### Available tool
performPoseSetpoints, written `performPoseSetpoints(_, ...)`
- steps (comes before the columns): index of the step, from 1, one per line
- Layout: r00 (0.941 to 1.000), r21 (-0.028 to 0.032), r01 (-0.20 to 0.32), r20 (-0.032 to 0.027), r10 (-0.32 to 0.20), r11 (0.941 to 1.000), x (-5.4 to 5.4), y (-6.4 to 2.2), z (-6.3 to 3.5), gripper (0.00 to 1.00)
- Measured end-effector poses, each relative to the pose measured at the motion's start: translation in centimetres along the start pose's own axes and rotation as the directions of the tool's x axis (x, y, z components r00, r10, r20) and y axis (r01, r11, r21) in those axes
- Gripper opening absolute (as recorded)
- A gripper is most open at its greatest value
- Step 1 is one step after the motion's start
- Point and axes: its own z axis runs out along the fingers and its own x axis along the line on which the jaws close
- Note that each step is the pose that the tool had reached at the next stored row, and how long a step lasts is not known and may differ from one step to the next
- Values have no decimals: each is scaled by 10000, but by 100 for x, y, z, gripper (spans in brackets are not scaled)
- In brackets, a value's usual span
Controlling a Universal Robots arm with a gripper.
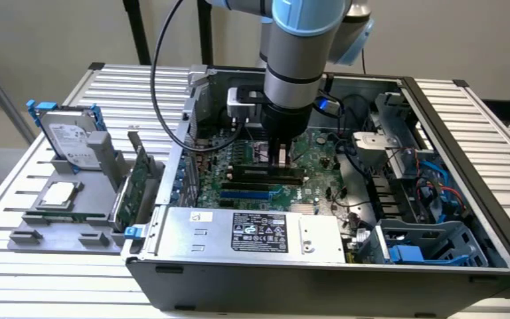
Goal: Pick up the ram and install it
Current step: 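Insert the ram into the slot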
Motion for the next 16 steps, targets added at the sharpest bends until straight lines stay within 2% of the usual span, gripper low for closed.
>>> performPoseSetpoints(7,10000,44,0,-75,0,10000,1,4,12,0)
performPoseSetpoints(12,10000,96,3,-100,-2,10000,1,18,21,0)
performPoseSetpoints(16,9999,107,5,-101,-4,9999,-9,23,25,0)
